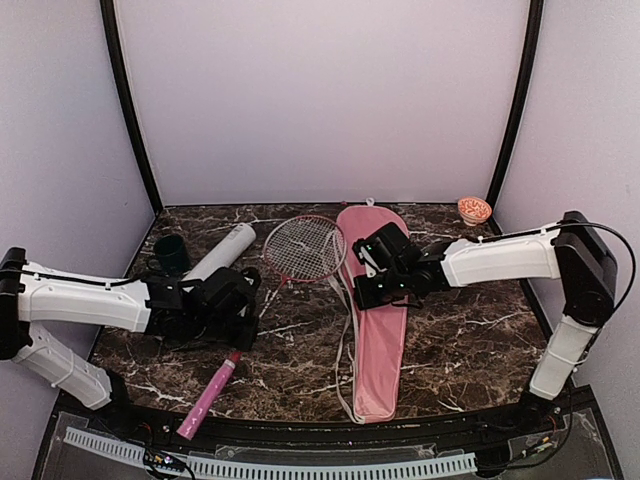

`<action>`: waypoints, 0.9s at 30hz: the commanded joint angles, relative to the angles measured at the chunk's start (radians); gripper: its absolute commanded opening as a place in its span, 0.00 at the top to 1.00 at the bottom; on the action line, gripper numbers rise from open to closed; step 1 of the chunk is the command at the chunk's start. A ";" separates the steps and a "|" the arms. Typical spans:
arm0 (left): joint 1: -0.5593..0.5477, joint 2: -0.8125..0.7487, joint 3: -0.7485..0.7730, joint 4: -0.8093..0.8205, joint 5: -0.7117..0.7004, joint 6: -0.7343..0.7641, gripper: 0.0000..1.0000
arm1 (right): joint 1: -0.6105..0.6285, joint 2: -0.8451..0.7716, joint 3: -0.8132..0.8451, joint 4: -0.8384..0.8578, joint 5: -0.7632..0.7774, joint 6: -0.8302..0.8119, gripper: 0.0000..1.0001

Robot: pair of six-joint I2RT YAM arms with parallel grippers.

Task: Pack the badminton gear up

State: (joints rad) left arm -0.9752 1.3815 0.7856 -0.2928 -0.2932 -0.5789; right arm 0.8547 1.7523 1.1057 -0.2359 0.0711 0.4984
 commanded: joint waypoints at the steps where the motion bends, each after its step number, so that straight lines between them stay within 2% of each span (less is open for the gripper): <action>1: -0.060 -0.122 -0.087 -0.131 -0.038 -0.078 1.00 | -0.005 -0.072 -0.035 0.081 0.017 -0.002 1.00; 6: -0.142 -0.224 -0.163 -0.145 -0.022 -0.120 1.00 | -0.012 -0.091 -0.062 0.112 0.003 0.010 1.00; 11: -0.191 -0.226 -0.166 -0.158 -0.019 -0.145 1.00 | -0.014 -0.061 -0.027 0.093 -0.012 0.019 1.00; 18: -0.215 -0.152 -0.113 -0.085 -0.041 -0.133 1.00 | -0.015 -0.058 -0.026 0.122 -0.075 0.013 1.00; 27: -0.214 -0.031 -0.019 0.079 0.009 -0.133 1.00 | -0.005 -0.036 -0.031 0.185 -0.219 -0.015 1.00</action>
State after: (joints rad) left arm -1.1831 1.3323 0.7204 -0.3397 -0.3042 -0.7078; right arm 0.8478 1.6947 1.0531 -0.1410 -0.0612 0.5056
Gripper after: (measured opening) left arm 0.059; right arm 0.018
